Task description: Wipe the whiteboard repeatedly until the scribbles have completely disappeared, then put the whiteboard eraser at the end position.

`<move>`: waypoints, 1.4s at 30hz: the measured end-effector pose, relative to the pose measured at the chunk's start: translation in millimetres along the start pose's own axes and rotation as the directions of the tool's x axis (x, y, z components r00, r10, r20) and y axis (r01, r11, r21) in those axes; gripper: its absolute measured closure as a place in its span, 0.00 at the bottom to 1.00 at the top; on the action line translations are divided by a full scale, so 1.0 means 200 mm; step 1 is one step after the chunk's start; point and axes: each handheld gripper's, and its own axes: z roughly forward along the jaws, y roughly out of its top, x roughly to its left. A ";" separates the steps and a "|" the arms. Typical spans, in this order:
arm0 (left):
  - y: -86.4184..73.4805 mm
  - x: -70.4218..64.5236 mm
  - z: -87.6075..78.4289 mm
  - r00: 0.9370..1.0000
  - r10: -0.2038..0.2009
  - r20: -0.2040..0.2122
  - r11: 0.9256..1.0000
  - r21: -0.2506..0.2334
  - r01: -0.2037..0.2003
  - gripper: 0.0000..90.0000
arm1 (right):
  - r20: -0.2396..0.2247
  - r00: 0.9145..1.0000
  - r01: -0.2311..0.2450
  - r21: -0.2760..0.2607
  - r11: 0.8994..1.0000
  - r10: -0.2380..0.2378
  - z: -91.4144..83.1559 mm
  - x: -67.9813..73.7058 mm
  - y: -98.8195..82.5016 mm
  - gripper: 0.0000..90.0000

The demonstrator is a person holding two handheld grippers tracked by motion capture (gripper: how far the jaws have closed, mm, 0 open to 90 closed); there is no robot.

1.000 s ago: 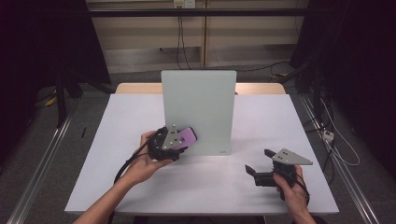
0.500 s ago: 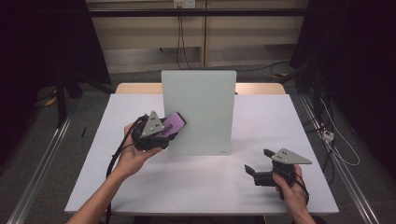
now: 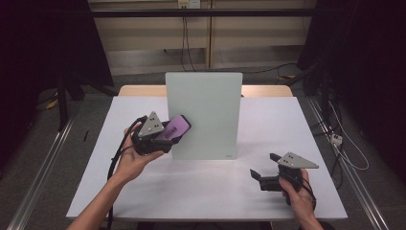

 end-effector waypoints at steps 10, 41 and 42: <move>0.01 -0.02 0.02 0.996 -0.047 0.075 0.998 0.041 0.044 0.46 | -0.001 1.000 -0.004 -0.007 1.000 0.004 -0.01 -0.01 0.00 0.05; 0.01 -0.14 0.12 0.966 -0.095 0.241 0.966 0.256 0.031 0.45 | -0.029 1.000 0.008 0.000 1.000 -0.008 0.01 0.00 0.01 0.05; 0.01 -0.14 0.13 0.964 -0.095 0.247 0.964 0.265 0.028 0.45 | -0.032 0.999 0.006 0.001 1.000 -0.006 0.01 0.00 0.01 0.05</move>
